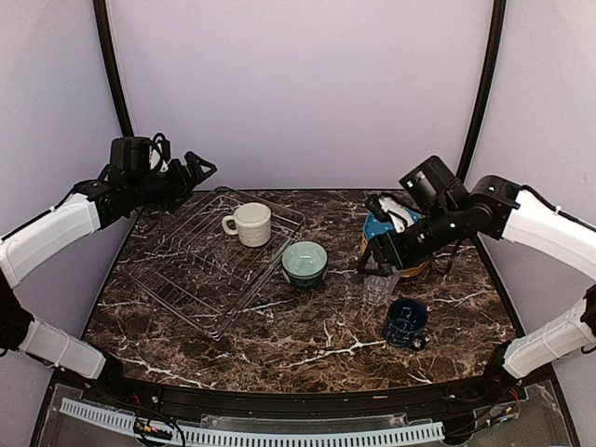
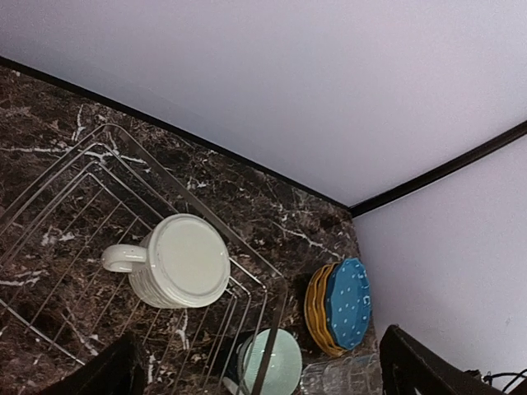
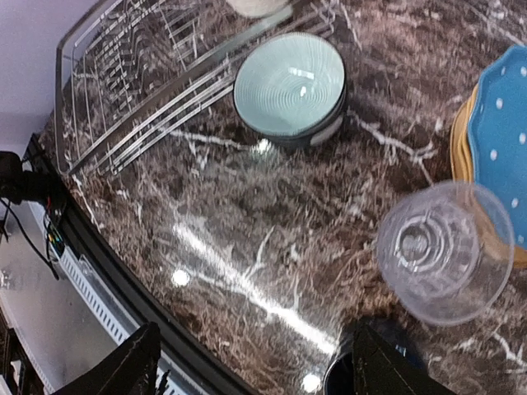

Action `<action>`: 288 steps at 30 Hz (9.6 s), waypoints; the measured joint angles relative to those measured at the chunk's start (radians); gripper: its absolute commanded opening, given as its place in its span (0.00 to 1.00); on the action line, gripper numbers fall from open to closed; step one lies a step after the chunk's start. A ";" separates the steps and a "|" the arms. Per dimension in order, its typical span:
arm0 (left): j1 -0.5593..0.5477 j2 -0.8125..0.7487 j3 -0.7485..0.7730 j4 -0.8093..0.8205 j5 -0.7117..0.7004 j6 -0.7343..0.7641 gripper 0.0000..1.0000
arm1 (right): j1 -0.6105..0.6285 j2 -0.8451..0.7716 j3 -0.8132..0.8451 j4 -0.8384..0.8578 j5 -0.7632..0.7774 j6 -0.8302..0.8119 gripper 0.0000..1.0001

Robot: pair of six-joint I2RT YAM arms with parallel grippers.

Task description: Load the mixed dishes into the dish rack

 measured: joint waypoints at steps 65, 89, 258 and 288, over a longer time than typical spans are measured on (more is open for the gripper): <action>-0.064 -0.257 -0.391 0.486 0.607 0.083 0.99 | 0.136 0.371 0.251 0.683 -0.459 -0.034 0.00; -0.203 -0.107 -0.399 0.756 0.681 -0.103 0.85 | 0.092 0.393 0.130 1.101 -0.711 0.159 0.00; -0.005 0.235 0.300 -0.504 -0.089 0.684 0.99 | -0.331 0.220 -0.076 0.053 0.042 -0.198 0.11; -0.177 0.093 -0.043 0.151 0.410 0.349 0.99 | -0.253 0.090 0.081 0.339 -0.314 -0.116 0.00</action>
